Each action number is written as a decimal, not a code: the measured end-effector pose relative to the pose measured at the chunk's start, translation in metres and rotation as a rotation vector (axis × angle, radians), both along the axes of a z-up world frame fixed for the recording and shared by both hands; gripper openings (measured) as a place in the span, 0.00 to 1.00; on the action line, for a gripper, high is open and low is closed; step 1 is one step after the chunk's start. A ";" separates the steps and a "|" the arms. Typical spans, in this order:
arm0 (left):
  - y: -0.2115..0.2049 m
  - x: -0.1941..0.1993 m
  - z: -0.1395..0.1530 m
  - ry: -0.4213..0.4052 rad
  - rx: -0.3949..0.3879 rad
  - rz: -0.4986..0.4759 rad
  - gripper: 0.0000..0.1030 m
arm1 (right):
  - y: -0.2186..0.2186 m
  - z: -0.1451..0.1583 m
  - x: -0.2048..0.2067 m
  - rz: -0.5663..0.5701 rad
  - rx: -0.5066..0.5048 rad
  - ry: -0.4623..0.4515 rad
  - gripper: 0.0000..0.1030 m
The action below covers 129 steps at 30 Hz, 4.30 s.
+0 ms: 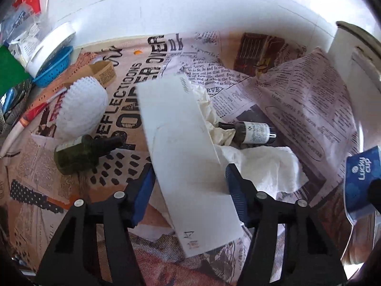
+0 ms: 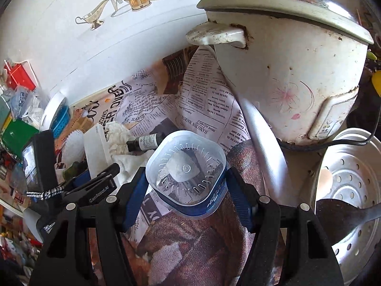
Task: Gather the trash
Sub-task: 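Grasp the blue Lucky Cup with the right tool while the left tool grasps the white box, then carry the blue cup and white box down over the floor bin, then open both tools to drop the blue cup and white box into the bin, then move both tools back to the counter toward the crumpled tissues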
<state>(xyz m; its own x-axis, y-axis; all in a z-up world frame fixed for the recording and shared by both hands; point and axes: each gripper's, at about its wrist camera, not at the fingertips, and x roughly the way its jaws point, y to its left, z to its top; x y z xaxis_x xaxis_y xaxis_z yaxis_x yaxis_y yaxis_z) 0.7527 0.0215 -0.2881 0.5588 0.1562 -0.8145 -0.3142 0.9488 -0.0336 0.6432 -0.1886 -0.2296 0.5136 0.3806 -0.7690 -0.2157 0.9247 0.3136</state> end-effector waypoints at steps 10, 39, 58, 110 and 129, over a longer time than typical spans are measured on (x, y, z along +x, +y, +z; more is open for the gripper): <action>0.004 -0.057 0.049 -0.084 0.021 -0.097 0.50 | 0.014 0.027 -0.036 -0.016 0.024 -0.052 0.62; 0.114 -0.427 0.141 -0.242 -0.016 -0.369 0.50 | 0.134 0.103 -0.355 -0.176 0.019 -0.198 0.62; 0.042 -0.454 -0.062 0.081 -0.144 -0.251 0.50 | 0.083 -0.047 -0.370 -0.047 -0.055 0.034 0.62; 0.064 -0.418 -0.146 0.175 -0.140 -0.260 0.55 | 0.103 -0.159 -0.325 0.036 -0.097 0.243 0.63; 0.114 -0.496 0.172 -0.277 -0.042 -0.380 0.71 | 0.123 0.111 -0.418 -0.158 -0.094 -0.168 0.66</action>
